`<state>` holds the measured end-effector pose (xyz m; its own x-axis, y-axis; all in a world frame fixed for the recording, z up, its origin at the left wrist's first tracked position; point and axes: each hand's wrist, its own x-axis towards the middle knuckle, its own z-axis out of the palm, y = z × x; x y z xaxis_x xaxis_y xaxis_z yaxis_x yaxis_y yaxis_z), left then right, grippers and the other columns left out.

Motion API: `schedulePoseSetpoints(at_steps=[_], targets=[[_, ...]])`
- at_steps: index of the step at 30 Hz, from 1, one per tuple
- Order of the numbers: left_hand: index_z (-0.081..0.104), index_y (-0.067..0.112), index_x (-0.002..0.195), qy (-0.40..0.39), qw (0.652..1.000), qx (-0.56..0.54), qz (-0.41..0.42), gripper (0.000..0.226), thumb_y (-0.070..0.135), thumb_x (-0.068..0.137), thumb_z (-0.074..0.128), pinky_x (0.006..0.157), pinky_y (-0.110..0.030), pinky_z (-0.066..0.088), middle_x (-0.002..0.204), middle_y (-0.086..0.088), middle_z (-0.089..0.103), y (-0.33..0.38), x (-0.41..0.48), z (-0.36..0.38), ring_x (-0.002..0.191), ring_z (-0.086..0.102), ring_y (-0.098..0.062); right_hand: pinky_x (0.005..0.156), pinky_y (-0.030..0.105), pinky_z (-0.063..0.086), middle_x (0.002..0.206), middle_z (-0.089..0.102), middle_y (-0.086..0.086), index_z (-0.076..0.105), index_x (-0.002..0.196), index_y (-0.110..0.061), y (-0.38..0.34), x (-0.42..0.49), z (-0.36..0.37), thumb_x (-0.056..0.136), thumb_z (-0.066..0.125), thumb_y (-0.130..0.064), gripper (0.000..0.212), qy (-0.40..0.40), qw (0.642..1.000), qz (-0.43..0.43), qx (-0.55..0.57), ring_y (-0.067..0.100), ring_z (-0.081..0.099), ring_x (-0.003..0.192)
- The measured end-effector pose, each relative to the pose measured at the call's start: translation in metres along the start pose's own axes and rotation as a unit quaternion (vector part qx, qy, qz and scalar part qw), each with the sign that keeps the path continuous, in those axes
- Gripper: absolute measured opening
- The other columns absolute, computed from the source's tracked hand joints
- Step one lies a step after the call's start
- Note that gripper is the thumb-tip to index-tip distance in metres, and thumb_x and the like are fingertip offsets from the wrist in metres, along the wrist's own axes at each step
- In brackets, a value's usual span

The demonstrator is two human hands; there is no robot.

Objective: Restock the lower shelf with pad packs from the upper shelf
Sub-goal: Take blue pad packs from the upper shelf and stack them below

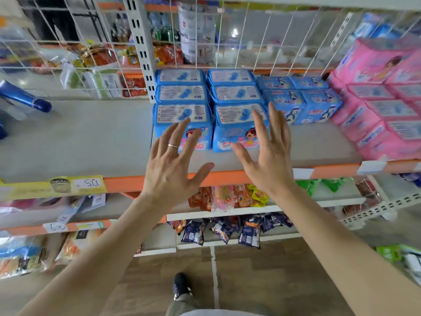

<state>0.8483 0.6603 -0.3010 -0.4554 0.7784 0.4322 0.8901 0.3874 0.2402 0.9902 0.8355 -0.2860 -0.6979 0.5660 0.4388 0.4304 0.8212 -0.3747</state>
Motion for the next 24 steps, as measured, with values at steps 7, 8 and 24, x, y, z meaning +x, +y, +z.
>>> schedulePoseSetpoints(at_steps=[7,8,24], targets=[[0.04,0.015,0.151,0.028,0.999,0.004,0.024,0.073,0.063,0.097,0.039,0.108,-0.056,0.04,0.158,-0.011,0.037,0.082,-0.007,-0.034,0.141,0.039,-0.037,0.119,0.057,0.022,0.164,0.026,0.001,0.042,0.15,-0.022,0.016,-0.026,-0.071,0.094,0.045,-0.061,0.068,-0.041,0.991,-0.108,0.069,0.025,0.022,0.151],[0.04,0.015,0.151,0.035,0.999,-0.001,0.019,0.073,0.063,0.097,0.038,0.108,-0.056,0.041,0.158,-0.01,0.037,0.096,-0.011,-0.037,0.141,0.039,-0.036,0.118,0.057,0.025,0.163,0.027,-0.003,0.045,0.148,-0.027,0.022,-0.032,-0.086,0.093,0.048,-0.061,0.065,-0.064,0.985,-0.131,0.087,0.02,0.023,0.15],[0.037,0.02,0.151,0.128,0.991,0.03,-0.002,0.066,0.059,0.098,0.037,0.112,-0.048,0.036,0.159,0.0,0.034,0.245,-0.021,-0.12,0.142,0.036,-0.025,0.122,0.043,0.023,0.161,0.03,-0.006,0.037,0.152,-0.025,0.043,-0.058,-0.253,0.089,0.044,-0.062,0.073,0.018,0.97,-0.183,0.156,0.009,0.022,0.149]])
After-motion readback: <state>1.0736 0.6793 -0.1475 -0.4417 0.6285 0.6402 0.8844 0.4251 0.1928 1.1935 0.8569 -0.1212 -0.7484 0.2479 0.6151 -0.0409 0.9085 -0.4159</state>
